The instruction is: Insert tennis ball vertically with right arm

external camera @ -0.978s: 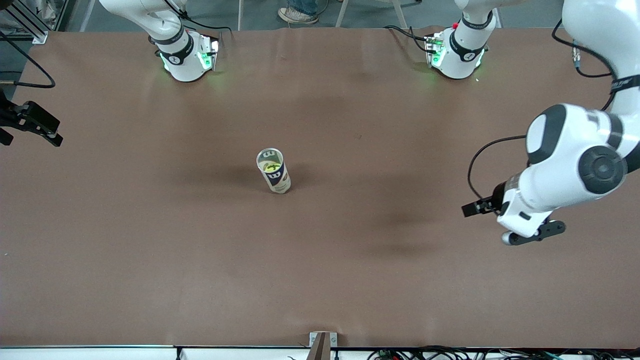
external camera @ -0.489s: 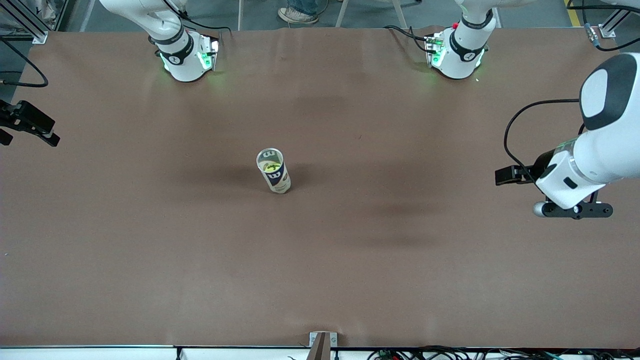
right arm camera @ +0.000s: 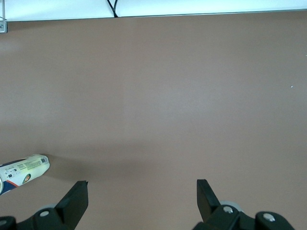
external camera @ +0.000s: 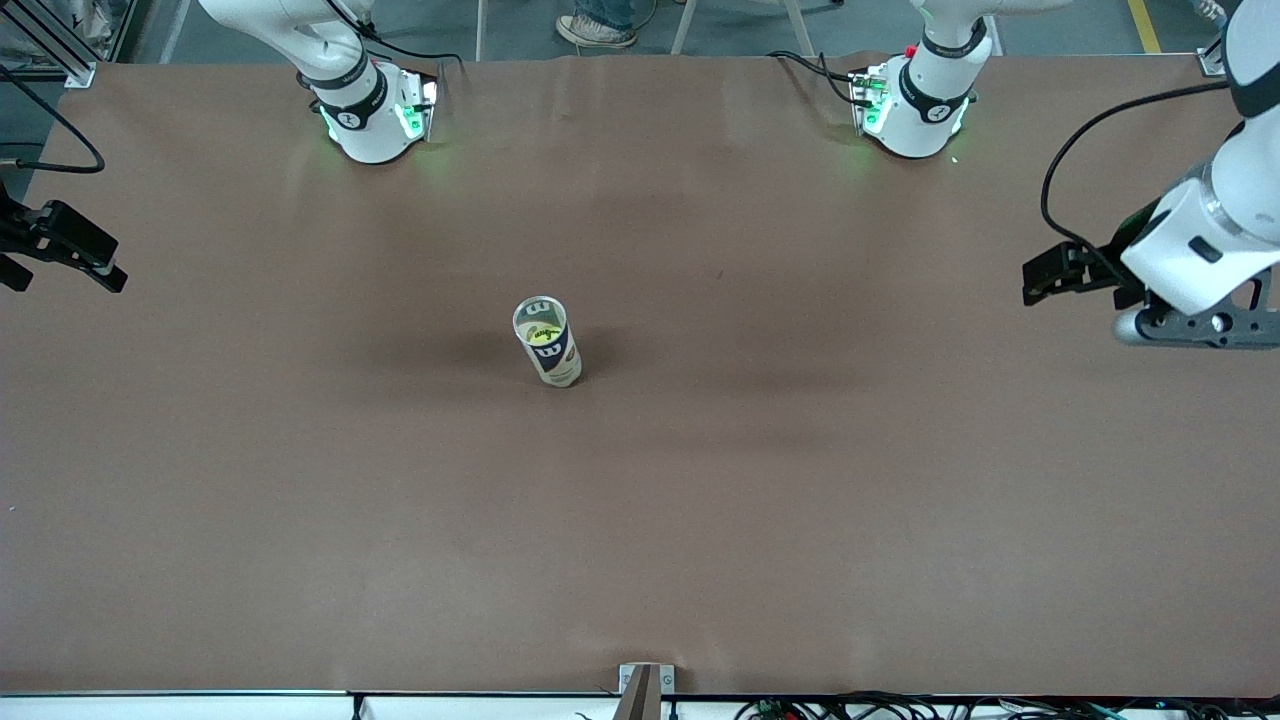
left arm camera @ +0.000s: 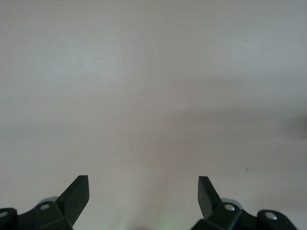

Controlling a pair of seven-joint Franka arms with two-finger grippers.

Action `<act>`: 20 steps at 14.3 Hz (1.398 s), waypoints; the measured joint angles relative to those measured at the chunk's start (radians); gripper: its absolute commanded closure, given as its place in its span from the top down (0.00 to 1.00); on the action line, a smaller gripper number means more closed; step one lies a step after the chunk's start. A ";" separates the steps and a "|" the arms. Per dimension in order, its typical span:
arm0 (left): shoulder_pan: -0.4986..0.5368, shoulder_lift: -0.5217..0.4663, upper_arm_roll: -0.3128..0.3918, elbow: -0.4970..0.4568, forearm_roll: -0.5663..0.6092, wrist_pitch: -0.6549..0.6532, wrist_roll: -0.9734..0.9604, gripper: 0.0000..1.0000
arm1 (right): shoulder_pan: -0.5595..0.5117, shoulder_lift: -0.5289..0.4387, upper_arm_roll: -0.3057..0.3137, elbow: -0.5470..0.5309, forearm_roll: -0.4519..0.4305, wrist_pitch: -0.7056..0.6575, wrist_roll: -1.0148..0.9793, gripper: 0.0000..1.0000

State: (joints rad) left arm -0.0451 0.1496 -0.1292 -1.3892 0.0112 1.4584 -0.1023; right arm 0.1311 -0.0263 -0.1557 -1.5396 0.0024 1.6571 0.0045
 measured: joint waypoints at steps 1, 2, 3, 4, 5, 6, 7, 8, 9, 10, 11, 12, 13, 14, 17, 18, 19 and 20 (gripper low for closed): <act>-0.025 -0.017 0.027 -0.017 0.000 -0.001 0.000 1.00 | 0.000 0.000 0.001 0.000 0.000 0.000 0.000 1.00; -0.049 -0.030 0.055 -0.031 0.000 -0.001 0.000 1.00 | 0.000 0.000 0.001 0.000 0.000 0.000 0.000 1.00; -0.064 -0.043 0.074 -0.045 0.000 -0.001 0.000 1.00 | 0.000 0.000 0.001 0.000 0.000 0.000 0.000 1.00; -0.069 -0.056 0.081 -0.059 0.000 -0.001 0.000 1.00 | 0.000 0.000 0.001 0.000 0.000 0.000 0.000 1.00; -0.069 -0.071 0.084 -0.075 0.000 -0.001 0.000 1.00 | 0.000 0.000 0.001 0.000 -0.001 0.000 0.000 1.00; -0.069 -0.087 0.086 -0.089 0.000 -0.001 0.000 1.00 | 0.000 0.000 0.001 0.000 -0.002 0.000 0.000 1.00; -0.069 -0.103 0.087 -0.099 0.000 -0.001 0.000 1.00 | 0.000 0.000 0.001 0.000 -0.002 0.000 0.000 1.00; -0.069 -0.119 0.088 -0.107 0.000 -0.001 0.000 1.00 | 0.001 0.000 0.002 0.000 -0.002 0.000 -0.001 1.00; -0.069 -0.135 0.088 -0.115 0.000 -0.001 0.000 1.00 | 0.006 0.000 0.004 0.000 -0.002 0.000 -0.002 1.00; -0.069 -0.150 0.088 -0.122 0.000 -0.001 -0.001 1.00 | 0.015 0.000 0.007 0.000 -0.002 0.000 -0.002 1.00; -0.070 -0.164 0.088 -0.129 0.000 -0.001 -0.001 1.00 | 0.029 0.000 0.009 0.000 -0.003 0.000 -0.002 1.00; -0.071 -0.175 0.088 -0.134 0.000 -0.001 -0.001 1.00 | 0.038 0.000 0.011 0.000 -0.005 0.000 -0.002 1.00; -0.072 -0.183 0.088 -0.136 0.000 -0.001 -0.001 1.00 | 0.043 0.000 0.011 0.000 -0.006 0.000 -0.002 1.00; -0.073 -0.191 0.088 -0.138 0.000 -0.001 -0.001 1.00 | 0.044 0.000 0.011 0.000 -0.007 0.000 -0.002 1.00; -0.073 -0.213 0.088 -0.140 0.000 -0.009 0.000 1.00 | 0.043 0.000 0.008 0.000 -0.007 -0.001 -0.002 1.00; -0.073 -0.221 0.088 -0.140 0.000 -0.012 0.000 1.00 | 0.044 0.000 0.008 0.000 -0.007 -0.001 -0.002 1.00; -0.073 -0.227 0.088 -0.141 0.000 -0.018 0.000 1.00 | 0.044 0.000 0.008 0.000 -0.007 -0.001 -0.002 1.00; -0.073 -0.232 0.088 -0.141 0.000 -0.023 0.000 1.00 | 0.044 0.000 0.008 -0.001 -0.007 -0.006 -0.002 1.00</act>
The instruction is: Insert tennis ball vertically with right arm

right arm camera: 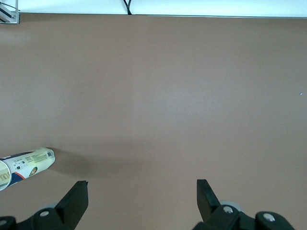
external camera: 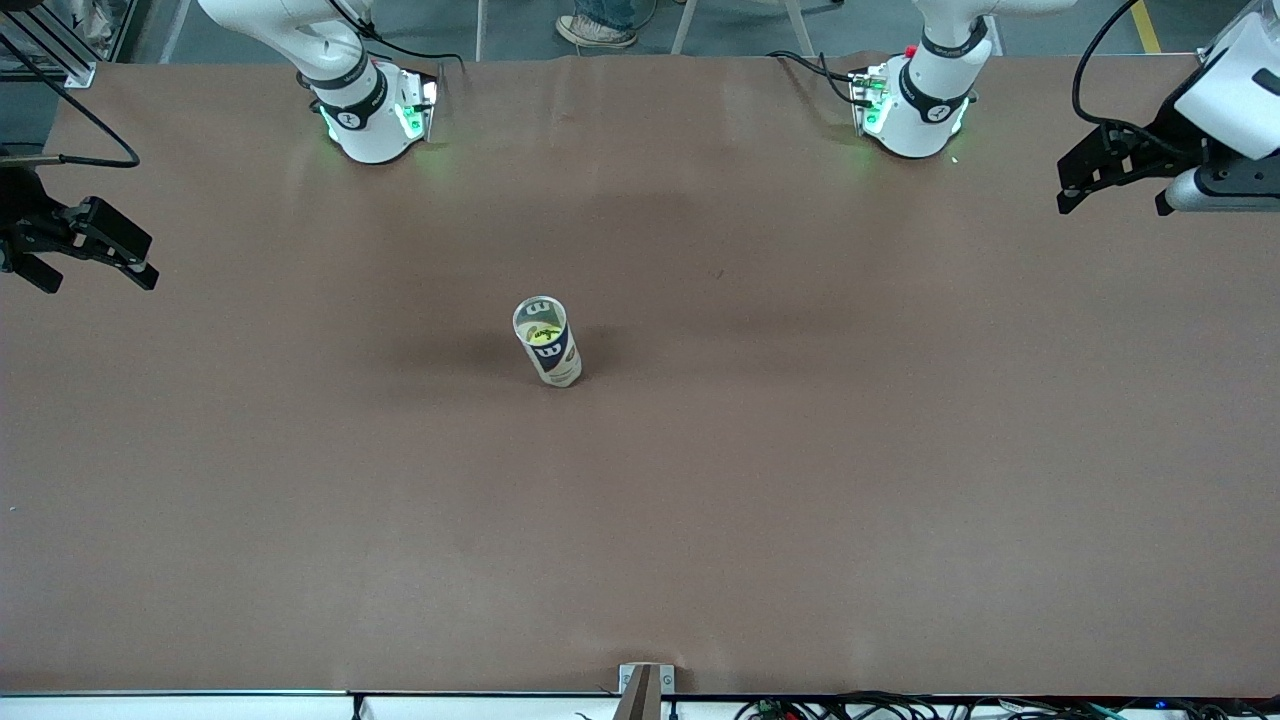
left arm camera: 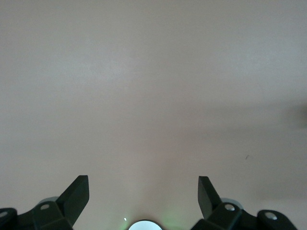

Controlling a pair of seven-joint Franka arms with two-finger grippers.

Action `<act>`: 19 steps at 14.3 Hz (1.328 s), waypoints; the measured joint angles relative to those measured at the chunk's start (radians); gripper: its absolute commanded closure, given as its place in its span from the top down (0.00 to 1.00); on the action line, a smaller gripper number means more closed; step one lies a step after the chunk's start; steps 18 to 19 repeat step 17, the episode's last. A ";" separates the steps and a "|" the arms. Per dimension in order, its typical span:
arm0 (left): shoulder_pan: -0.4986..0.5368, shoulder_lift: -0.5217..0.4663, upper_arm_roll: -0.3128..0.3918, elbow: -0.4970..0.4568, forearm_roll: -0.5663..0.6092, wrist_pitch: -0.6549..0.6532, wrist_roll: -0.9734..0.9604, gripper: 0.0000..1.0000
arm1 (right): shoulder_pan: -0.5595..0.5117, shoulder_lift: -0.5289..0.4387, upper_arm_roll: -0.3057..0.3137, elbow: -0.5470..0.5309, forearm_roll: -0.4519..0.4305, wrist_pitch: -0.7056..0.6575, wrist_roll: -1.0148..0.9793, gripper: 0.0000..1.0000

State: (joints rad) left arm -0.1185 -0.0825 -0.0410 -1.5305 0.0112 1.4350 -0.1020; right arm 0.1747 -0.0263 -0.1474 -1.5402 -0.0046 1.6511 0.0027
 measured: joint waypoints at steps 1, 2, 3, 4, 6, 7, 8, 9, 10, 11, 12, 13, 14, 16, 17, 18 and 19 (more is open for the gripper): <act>0.000 -0.004 0.000 0.000 0.000 -0.004 0.000 1.00 | 0.000 0.000 0.000 0.000 0.000 -0.015 0.000 1.00; 0.000 -0.005 0.000 -0.001 0.000 -0.007 0.000 1.00 | 0.000 0.000 0.000 0.000 0.000 -0.037 0.000 1.00; 0.000 -0.006 0.001 -0.001 0.000 -0.011 0.000 1.00 | -0.001 0.000 -0.001 -0.001 0.000 -0.057 0.000 1.00; 0.000 -0.006 0.002 -0.001 0.000 -0.014 0.000 1.00 | -0.001 0.000 -0.003 -0.001 -0.001 -0.071 0.000 1.00; 0.000 -0.006 0.006 -0.001 0.000 -0.017 0.017 1.00 | -0.001 0.000 -0.004 -0.002 -0.001 -0.078 0.000 1.00; 0.000 -0.006 0.010 -0.001 0.000 -0.019 0.035 1.00 | -0.001 0.000 -0.004 -0.003 -0.001 -0.079 0.000 1.00; 0.000 -0.006 0.014 -0.001 0.000 -0.020 0.045 1.00 | -0.001 0.000 -0.004 -0.003 -0.001 -0.079 0.000 1.00; 0.000 -0.006 0.017 -0.001 0.000 -0.020 0.047 1.00 | -0.001 0.000 -0.004 -0.003 -0.001 -0.079 0.000 1.00; 0.000 -0.006 0.017 -0.001 0.000 -0.020 0.047 1.00 | -0.001 0.000 -0.004 -0.003 -0.001 -0.079 0.000 1.00; 0.000 -0.007 0.017 -0.001 0.000 -0.021 0.047 1.00 | -0.001 0.000 -0.004 -0.003 -0.001 -0.079 0.000 1.00; 0.000 -0.007 0.017 -0.001 0.000 -0.022 0.047 1.00 | -0.001 0.000 -0.004 -0.004 -0.001 -0.079 0.000 1.00; -0.001 -0.007 0.017 -0.001 0.000 -0.023 0.047 1.00 | -0.001 0.000 -0.004 -0.004 -0.001 -0.079 0.000 1.00; -0.001 -0.007 0.016 -0.001 0.000 -0.024 0.047 1.00 | -0.001 0.000 -0.004 -0.004 -0.001 -0.079 0.000 1.00; -0.001 -0.007 0.016 -0.001 0.000 -0.024 0.047 1.00 | -0.001 0.000 -0.004 -0.006 -0.001 -0.079 0.000 1.00; -0.001 -0.007 0.016 -0.001 0.000 -0.024 0.047 1.00 | -0.001 0.000 -0.004 -0.007 -0.001 -0.079 0.000 1.00; -0.001 -0.007 0.016 -0.001 0.000 -0.024 0.047 1.00 | -0.001 0.000 -0.004 -0.007 -0.001 -0.079 0.000 1.00; -0.001 -0.007 0.016 -0.001 0.000 -0.024 0.047 1.00 | -0.001 0.000 -0.004 -0.007 -0.001 -0.079 0.000 1.00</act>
